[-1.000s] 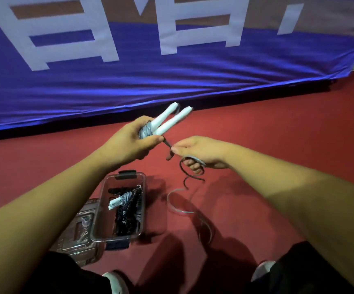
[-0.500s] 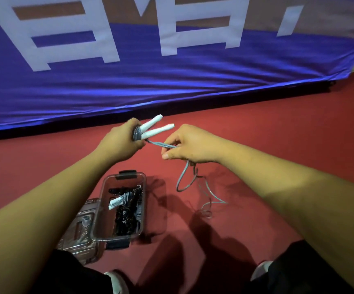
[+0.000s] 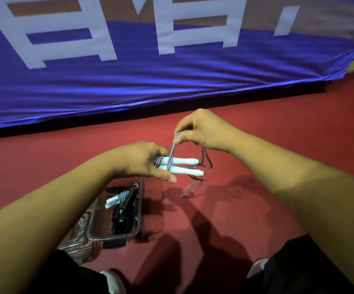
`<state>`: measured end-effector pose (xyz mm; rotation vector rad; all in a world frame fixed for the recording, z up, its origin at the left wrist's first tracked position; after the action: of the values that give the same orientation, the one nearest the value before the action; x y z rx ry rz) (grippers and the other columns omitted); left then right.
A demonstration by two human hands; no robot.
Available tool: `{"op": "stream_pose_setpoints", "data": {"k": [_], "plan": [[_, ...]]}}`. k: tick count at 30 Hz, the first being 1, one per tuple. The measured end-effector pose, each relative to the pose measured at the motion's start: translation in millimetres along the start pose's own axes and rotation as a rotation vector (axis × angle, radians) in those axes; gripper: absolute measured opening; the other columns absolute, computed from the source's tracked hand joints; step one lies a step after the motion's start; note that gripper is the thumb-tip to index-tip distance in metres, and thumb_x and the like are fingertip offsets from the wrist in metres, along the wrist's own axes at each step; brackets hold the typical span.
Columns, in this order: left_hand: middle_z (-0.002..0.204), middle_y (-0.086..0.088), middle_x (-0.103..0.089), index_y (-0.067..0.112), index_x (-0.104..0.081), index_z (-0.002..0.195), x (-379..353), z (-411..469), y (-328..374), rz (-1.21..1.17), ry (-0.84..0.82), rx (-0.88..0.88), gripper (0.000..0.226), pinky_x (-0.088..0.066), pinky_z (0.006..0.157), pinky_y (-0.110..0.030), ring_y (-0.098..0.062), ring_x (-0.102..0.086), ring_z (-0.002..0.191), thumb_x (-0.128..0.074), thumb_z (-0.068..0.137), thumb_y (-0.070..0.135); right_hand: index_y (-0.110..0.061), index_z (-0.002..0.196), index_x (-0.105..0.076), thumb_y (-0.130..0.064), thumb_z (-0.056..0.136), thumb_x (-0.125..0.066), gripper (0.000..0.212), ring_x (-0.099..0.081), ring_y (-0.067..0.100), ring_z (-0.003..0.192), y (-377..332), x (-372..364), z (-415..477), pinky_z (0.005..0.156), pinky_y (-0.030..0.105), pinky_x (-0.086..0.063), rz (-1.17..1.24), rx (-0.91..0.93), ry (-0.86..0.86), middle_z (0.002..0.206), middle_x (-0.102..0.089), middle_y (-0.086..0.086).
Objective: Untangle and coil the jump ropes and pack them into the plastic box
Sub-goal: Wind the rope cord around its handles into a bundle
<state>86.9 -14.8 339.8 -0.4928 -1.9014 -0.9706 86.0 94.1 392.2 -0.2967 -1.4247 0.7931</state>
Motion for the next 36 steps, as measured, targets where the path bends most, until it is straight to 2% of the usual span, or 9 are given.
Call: {"op": "stream_pose_setpoints", "data": {"k": [3,8,11,14,18,23,28,33,36], "plan": [[0.055,0.016,-0.049,0.027,-0.061,0.082,6,-8,7,0.006,0.021,-0.088,0.019,-0.032,0.050,-0.016,-0.003,-0.042,0.049,-0.075,0.083,0.039,-0.017,0.084,-0.077,-0.020,0.081,-0.075,0.004,-0.046,0.006,0.048,14,-9,1,0.053,0.021,-0.040,0.122,-0.045,-0.044,0.061,-0.065,0.003],[0.068,0.011,-0.055,0.023,-0.062,0.097,41,-24,19,-0.459,0.222,-0.201,0.019,-0.040,0.053,-0.022,-0.006,-0.045,0.057,-0.075,0.083,0.026,-0.018,0.089,-0.068,0.004,0.093,-0.052,0.028,-0.050,0.015,0.056,28,-14,-1,0.050,0.024,-0.040,0.394,-0.112,-0.032,0.069,-0.059,0.007],[0.069,-0.002,-0.058,0.024,-0.051,0.120,48,-23,4,-0.766,0.313,-0.144,0.049,-0.035,0.044,-0.023,-0.016,-0.042,0.053,-0.080,0.081,0.030,-0.024,0.088,-0.063,-0.010,0.102,-0.044,0.027,-0.028,0.013,0.049,35,-36,-2,0.044,0.023,-0.025,0.546,-0.231,-0.088,0.060,-0.035,0.006],[0.068,-0.007,-0.058,0.037,-0.043,0.137,48,-22,-9,-0.876,0.342,-0.084,0.060,-0.029,0.046,-0.023,-0.017,-0.037,0.051,-0.069,0.090,0.011,-0.032,0.096,-0.065,-0.027,0.104,-0.037,0.029,-0.019,0.010,0.047,33,-71,-7,0.043,0.020,-0.020,0.643,-0.330,-0.284,0.057,-0.027,-0.002],[0.068,-0.014,-0.053,0.015,-0.059,0.102,52,-20,-25,-0.947,0.408,0.030,0.016,-0.024,0.049,-0.023,-0.015,-0.033,0.046,-0.067,0.088,0.011,-0.024,0.101,-0.062,-0.035,0.105,-0.033,0.031,-0.022,0.011,0.048,30,-88,-11,0.046,0.021,-0.023,0.687,-0.380,-0.360,0.059,-0.027,-0.001],[0.064,-0.010,-0.054,0.018,-0.047,0.090,52,-23,-53,-1.027,0.473,0.215,0.018,-0.025,0.049,-0.024,-0.014,-0.030,0.046,-0.064,0.091,0.011,-0.007,0.103,-0.062,-0.025,0.105,-0.035,0.032,-0.032,0.014,0.048,44,-100,-21,0.050,0.026,-0.028,0.555,-0.472,-0.374,0.057,-0.034,0.001],[0.070,-0.011,-0.057,0.011,-0.046,0.099,55,-25,-78,-0.862,0.556,0.324,0.030,-0.036,0.044,-0.024,-0.016,-0.041,0.046,-0.071,0.086,0.002,-0.016,0.086,-0.050,-0.026,0.104,-0.038,0.024,-0.025,0.010,0.041,27,-88,-13,0.044,0.021,-0.022,0.499,-0.421,-0.291,0.056,-0.034,0.000],[0.081,-0.006,-0.066,0.016,-0.046,0.095,66,-25,-94,-0.165,0.588,0.399,0.038,-0.052,0.056,-0.034,-0.025,-0.065,0.059,-0.078,0.076,0.015,-0.011,0.084,-0.060,-0.027,0.095,-0.058,0.019,-0.037,0.004,0.038,-18,-67,-3,0.044,0.016,-0.030,0.115,-0.157,-0.262,0.054,-0.041,-0.004],[0.086,-0.008,-0.064,0.019,-0.043,0.095,56,-15,-78,0.101,0.448,0.344,0.040,-0.049,0.067,-0.038,-0.032,-0.058,0.074,-0.076,0.073,0.019,-0.009,0.084,-0.068,-0.026,0.094,-0.060,0.021,-0.044,0.003,0.049,-34,-41,6,0.049,0.014,-0.031,-0.097,-0.026,-0.122,0.057,-0.046,-0.007]]}}
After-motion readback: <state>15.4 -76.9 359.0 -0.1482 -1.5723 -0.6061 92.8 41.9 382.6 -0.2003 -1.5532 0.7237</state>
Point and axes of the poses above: each hand's wrist, its own z-axis towards the middle knuckle, its own x-axis out of the back of the hand, y = z × x, the point moved 9 cm from there along z, towards the middle knuckle
